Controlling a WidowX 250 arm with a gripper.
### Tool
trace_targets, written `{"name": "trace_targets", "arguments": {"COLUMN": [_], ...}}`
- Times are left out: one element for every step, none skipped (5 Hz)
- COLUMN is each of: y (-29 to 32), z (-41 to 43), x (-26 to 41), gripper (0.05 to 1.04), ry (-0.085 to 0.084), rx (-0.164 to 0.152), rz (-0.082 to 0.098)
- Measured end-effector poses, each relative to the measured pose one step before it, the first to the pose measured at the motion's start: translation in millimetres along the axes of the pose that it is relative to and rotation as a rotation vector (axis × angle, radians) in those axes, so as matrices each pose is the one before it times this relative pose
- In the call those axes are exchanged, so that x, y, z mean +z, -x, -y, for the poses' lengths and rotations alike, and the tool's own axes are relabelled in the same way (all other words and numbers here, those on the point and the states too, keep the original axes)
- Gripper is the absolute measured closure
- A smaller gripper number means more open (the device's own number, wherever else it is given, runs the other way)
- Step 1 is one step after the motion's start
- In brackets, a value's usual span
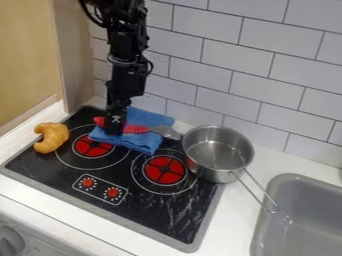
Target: Put the red spoon to the lower right corner of the stove
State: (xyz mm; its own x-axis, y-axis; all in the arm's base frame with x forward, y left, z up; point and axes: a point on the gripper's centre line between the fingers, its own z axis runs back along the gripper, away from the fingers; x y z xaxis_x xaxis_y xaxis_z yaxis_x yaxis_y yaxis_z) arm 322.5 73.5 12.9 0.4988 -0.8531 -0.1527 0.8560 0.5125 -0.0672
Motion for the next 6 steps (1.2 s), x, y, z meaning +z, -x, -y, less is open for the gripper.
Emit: {"name": "trace_targets", "arguments": {"y": [-0.82, 2.06, 0.25, 1.09, 1.21, -0.61], "z": [-4.51, -2.72, 0.93, -2.29, -1.76, 0.23], "x": [-0.63, -0.82, -2.61, -1.29, 0.01, 1.25], "gripper": [0.255, 0.392, 0.655, 0.692, 0.692, 0.692], "ry": [-0.0085, -0.0083, 0.0091, -0.0062, -0.0111, -0.0016], "rx": [0.006, 0.0139, 0.0058, -0.0001, -0.0007, 0.0036], "rz": [-0.0068, -0.0135, -0.0055, -0.0117, -0.0076, 0.0066]}}
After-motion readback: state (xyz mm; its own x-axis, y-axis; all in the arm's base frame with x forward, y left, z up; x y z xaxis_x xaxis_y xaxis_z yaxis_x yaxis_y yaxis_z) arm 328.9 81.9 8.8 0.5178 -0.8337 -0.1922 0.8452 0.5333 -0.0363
